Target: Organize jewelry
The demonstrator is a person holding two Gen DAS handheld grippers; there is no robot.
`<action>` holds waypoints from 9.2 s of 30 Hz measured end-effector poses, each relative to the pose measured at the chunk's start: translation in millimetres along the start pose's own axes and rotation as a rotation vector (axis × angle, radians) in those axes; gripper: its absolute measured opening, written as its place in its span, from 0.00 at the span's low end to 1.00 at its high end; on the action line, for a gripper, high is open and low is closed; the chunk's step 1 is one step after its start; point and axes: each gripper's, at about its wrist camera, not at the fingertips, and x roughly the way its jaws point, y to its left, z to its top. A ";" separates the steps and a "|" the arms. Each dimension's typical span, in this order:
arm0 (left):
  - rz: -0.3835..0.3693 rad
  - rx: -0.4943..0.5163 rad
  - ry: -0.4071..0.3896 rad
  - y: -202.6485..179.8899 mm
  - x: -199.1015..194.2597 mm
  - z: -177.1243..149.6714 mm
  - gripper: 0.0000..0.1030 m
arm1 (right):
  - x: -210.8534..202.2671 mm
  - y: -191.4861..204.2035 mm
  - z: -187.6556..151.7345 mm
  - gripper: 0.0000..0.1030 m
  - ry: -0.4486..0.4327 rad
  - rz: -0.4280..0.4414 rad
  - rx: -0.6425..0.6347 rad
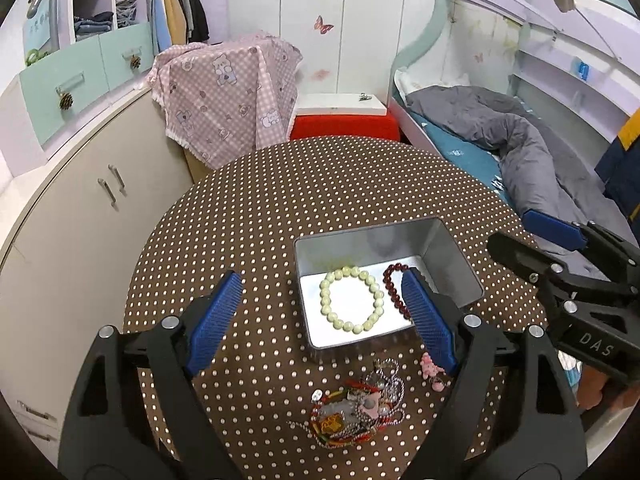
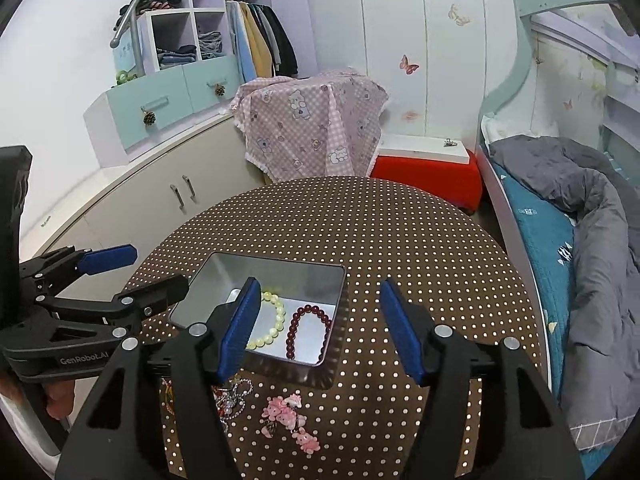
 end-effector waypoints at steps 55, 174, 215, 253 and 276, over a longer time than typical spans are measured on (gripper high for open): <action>-0.119 0.017 0.132 4.2 15.2 -105.2 0.26 | 17.9 28.7 -67.9 0.63 0.213 0.016 0.034; -0.196 -0.053 -0.084 22.1 -65.1 -25.5 0.08 | 9.6 48.6 -54.2 0.63 0.155 0.266 -0.033; -0.169 -0.098 0.049 36.0 -11.5 -42.3 0.08 | -9.6 45.8 -7.8 0.01 0.026 0.274 -0.048; -0.195 0.076 -0.216 1.2 -69.3 48.3 0.08 | -52.4 26.2 65.1 0.01 -0.185 0.143 -0.105; -0.116 0.003 0.067 -2.0 42.8 20.5 0.09 | 34.0 -7.0 25.4 0.05 0.074 0.151 0.003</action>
